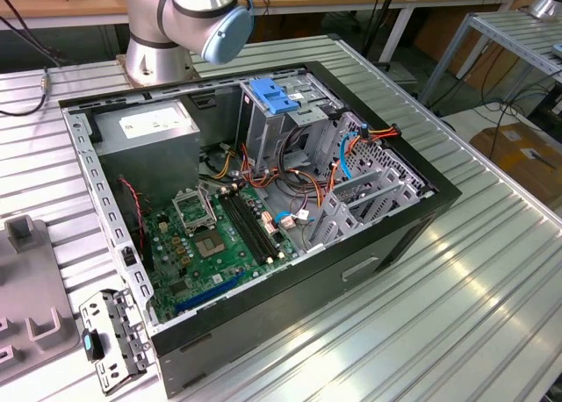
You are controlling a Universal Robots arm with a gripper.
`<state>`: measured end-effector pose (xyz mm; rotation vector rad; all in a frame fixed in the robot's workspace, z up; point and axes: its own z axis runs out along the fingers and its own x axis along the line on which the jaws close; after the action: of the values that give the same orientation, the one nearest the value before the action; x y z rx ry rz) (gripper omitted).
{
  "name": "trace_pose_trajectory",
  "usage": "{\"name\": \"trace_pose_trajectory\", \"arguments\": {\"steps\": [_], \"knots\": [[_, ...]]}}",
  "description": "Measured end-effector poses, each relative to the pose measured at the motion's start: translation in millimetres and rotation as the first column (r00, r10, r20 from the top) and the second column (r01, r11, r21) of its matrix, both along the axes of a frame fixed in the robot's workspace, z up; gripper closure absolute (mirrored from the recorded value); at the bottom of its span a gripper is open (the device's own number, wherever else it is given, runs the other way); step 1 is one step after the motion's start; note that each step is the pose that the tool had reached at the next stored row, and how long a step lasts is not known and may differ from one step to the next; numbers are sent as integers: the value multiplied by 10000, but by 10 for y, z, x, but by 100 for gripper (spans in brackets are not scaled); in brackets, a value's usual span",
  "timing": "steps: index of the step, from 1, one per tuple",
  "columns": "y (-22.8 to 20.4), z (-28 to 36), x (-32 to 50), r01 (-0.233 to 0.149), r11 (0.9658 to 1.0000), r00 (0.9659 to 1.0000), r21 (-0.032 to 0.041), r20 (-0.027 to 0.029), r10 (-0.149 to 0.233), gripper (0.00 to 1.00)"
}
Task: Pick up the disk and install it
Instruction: 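Pick up the disk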
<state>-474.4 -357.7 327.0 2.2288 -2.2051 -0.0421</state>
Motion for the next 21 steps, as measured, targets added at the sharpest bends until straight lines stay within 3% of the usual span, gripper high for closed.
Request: {"name": "trace_pose_trajectory", "arguments": {"steps": [11, 21], "knots": [[-34, -247, -2, 1, 10000, 10000, 18, 1, -1, 46], [-33, -326, -2, 2, 10000, 10000, 22, 0, -2, 46]]}}
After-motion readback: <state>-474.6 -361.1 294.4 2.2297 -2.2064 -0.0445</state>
